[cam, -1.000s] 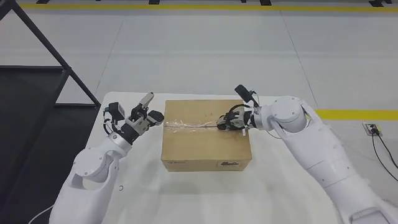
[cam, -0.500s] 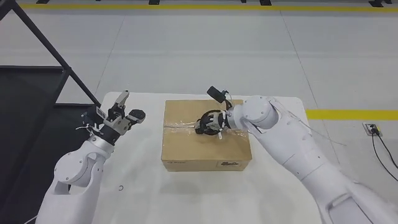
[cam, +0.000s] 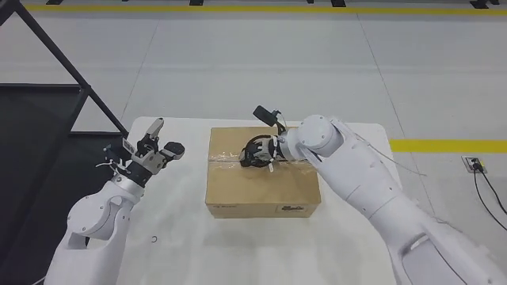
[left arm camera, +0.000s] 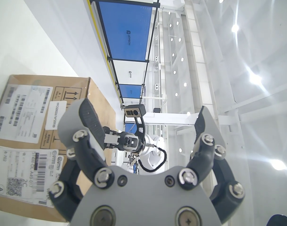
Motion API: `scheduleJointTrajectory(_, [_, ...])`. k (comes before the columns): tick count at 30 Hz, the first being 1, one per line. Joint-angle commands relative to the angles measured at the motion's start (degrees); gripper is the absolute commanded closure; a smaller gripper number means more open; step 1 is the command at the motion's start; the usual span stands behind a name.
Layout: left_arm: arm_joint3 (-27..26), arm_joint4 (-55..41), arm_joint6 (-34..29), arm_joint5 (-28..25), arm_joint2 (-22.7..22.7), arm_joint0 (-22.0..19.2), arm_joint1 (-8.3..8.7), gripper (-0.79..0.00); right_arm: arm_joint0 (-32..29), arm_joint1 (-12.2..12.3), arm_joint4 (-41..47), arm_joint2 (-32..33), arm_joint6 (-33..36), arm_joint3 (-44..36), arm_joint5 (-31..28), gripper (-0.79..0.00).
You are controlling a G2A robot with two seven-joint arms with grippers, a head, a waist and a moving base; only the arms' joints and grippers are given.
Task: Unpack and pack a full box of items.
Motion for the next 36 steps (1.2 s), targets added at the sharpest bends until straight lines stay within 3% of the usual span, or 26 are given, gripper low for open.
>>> scheduleJointTrajectory(1, [0.0,0.1,-0.2,0.1,0.3,-0.2,0.00,-0.785,0.0,0.2,-0.5,0.5,0.2,0.5,0.1,0.000])
scheduleJointTrajectory(9, [0.3,0.8,-0.8,0.5,1.6,-1.4,0.00,-0.785,-1.7,2.5,-2.9,3.7,0.9,-1.5,1.0,0.000])
scheduleJointTrajectory(17, [0.4,1.3,-1.2,0.6,2.8,-2.3,-0.01,-0.785,-6.4,7.3,-6.6,10.6,0.2,-9.8,4.1,0.000])
scheduleJointTrajectory(28, [0.4,1.7,-1.3,0.8,3.8,-3.0,0.00,-0.785,-20.8,15.5,-14.2,25.7,2.2,-31.8,12.6,0.000])
scheduleJointTrajectory(36, [-0.2,2.2,-1.2,0.8,4.5,-3.0,-0.01,-0.785,-29.6,19.0,-17.5,35.8,1.0,-40.8,19.5,0.000])
